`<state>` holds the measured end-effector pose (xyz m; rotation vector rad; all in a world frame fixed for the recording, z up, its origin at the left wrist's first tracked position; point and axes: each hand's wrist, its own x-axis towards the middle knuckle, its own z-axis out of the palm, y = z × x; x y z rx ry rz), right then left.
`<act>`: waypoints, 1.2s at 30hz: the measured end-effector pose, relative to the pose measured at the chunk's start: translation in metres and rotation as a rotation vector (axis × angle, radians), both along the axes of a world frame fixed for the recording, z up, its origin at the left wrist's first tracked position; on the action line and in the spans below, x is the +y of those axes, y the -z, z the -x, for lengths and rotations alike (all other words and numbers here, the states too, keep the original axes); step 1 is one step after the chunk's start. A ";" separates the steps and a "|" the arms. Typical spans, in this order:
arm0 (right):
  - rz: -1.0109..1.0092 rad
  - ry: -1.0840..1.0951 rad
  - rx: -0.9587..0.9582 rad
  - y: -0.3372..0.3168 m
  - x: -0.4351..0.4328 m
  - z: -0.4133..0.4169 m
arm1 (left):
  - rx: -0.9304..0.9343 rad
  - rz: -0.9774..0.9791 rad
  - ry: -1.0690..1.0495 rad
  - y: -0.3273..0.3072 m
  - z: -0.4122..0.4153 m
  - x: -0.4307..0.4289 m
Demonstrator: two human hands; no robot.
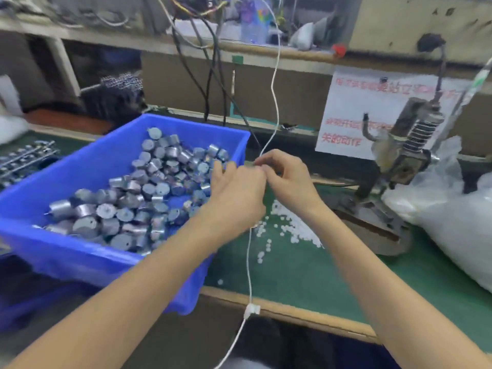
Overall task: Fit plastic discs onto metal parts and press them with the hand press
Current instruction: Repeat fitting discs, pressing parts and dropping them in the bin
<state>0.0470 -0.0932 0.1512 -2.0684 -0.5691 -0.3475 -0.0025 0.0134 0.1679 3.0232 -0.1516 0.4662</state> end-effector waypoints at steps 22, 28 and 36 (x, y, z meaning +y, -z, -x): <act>1.047 -0.423 -0.026 0.006 0.122 -0.012 | 1.147 -0.334 0.196 0.054 -0.004 0.097; 1.143 -0.473 -0.017 0.005 0.125 -0.013 | 1.023 -0.201 0.122 0.062 -0.009 0.106; 0.362 -0.419 -0.036 0.011 0.100 -0.011 | 0.349 -0.031 -0.309 0.014 0.005 0.098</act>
